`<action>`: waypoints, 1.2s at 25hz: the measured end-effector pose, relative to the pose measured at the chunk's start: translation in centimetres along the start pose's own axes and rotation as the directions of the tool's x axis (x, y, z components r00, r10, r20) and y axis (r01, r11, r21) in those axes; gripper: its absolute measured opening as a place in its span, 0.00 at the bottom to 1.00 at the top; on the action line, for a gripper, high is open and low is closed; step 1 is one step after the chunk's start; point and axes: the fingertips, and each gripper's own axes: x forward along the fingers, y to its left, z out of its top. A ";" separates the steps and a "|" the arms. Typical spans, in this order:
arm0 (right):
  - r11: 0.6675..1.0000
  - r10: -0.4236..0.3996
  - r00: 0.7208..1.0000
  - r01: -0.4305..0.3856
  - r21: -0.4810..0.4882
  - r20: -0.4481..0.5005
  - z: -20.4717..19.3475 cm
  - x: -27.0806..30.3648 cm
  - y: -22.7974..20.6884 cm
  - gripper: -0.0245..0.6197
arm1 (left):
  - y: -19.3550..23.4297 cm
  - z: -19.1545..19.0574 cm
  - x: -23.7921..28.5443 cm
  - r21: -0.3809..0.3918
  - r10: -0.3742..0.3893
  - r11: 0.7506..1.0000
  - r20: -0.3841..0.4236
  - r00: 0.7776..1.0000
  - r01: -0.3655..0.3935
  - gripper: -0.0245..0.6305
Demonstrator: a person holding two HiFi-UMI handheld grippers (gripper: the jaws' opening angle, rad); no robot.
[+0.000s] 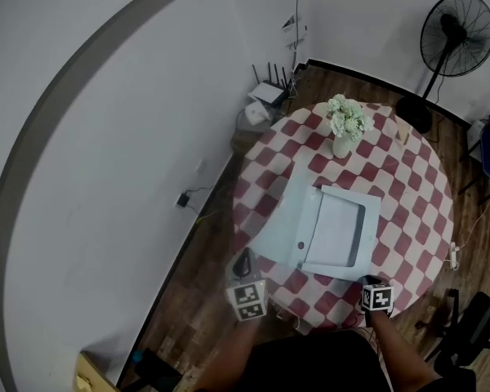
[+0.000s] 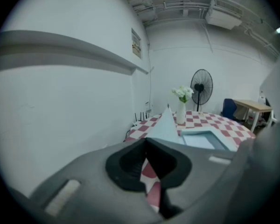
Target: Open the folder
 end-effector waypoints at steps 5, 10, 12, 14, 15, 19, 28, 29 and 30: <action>0.987 -0.156 0.988 0.156 0.043 -0.006 0.8 0.5 2.0 0.04 | 5.4 -3.0 2.6 -0.042 -0.087 0.995 -0.049 0.995 0.085 0.04; 0.981 -0.169 0.982 0.158 0.117 0.090 3.9 0.6 7.4 0.04 | 7.8 -5.0 3.9 -0.067 -0.209 0.977 -0.097 0.973 0.203 0.04; 0.987 -0.125 0.982 0.108 0.117 0.143 5.7 0.9 11.2 0.04 | 8.3 -5.5 4.2 -0.059 -0.254 0.967 -0.115 0.960 0.248 0.04; 0.994 -0.067 0.980 0.050 0.094 0.190 7.5 1.5 15.3 0.04 | 8.8 -6.1 4.5 -0.053 -0.284 0.959 -0.135 0.949 0.280 0.04; 0.997 -0.038 0.977 0.022 0.078 0.209 8.5 2.0 17.3 0.04 | 9.0 -6.5 4.6 -0.051 -0.294 0.956 -0.145 0.945 0.290 0.04; 0.997 0.060 0.969 -0.067 0.024 0.238 11.5 4.4 24.2 0.04 | 9.7 -7.9 5.3 -0.047 -0.327 0.945 -0.175 0.929 0.324 0.04; 0.990 0.141 0.970 -0.144 0.000 0.199 13.8 10.9 30.5 0.04 | 11.4 -10.8 7.0 -0.096 -0.394 0.919 -0.244 0.886 0.382 0.04; 0.989 0.146 0.973 -0.148 -0.006 0.180 13.5 11.7 30.8 0.04 | 11.5 -11.2 7.2 -0.102 -0.400 0.916 -0.250 0.882 0.387 0.04; 0.989 0.148 0.975 -0.148 -0.009 0.163 13.2 12.5 31.0 0.04 | 11.7 -11.5 7.4 -0.105 -0.406 0.914 -0.256 0.877 0.393 0.04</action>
